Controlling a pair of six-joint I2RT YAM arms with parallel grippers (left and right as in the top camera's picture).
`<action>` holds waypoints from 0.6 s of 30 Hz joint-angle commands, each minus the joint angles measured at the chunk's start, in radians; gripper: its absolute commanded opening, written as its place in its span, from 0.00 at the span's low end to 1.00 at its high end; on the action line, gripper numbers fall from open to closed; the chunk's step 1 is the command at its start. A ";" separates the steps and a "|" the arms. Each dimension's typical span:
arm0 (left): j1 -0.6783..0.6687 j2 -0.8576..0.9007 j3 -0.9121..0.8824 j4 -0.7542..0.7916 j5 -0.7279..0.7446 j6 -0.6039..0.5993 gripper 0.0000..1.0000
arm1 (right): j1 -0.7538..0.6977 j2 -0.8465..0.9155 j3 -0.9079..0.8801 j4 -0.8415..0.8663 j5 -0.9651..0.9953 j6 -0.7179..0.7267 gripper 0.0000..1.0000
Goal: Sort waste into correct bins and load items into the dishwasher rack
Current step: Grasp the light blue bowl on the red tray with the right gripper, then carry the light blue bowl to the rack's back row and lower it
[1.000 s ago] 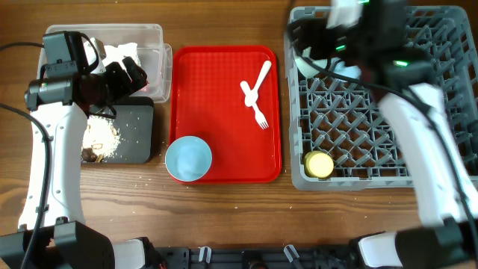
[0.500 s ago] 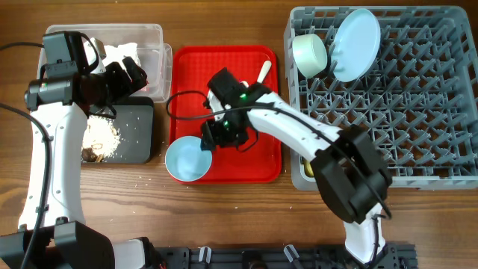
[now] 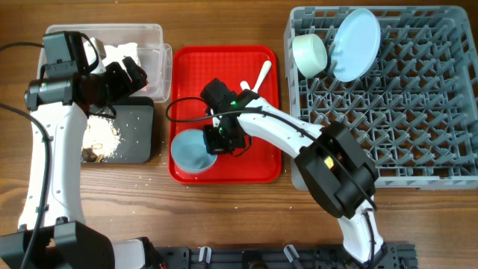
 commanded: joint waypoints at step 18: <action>0.005 -0.005 0.012 0.002 -0.010 0.009 1.00 | -0.293 -0.840 0.027 -0.261 1.332 0.001 0.04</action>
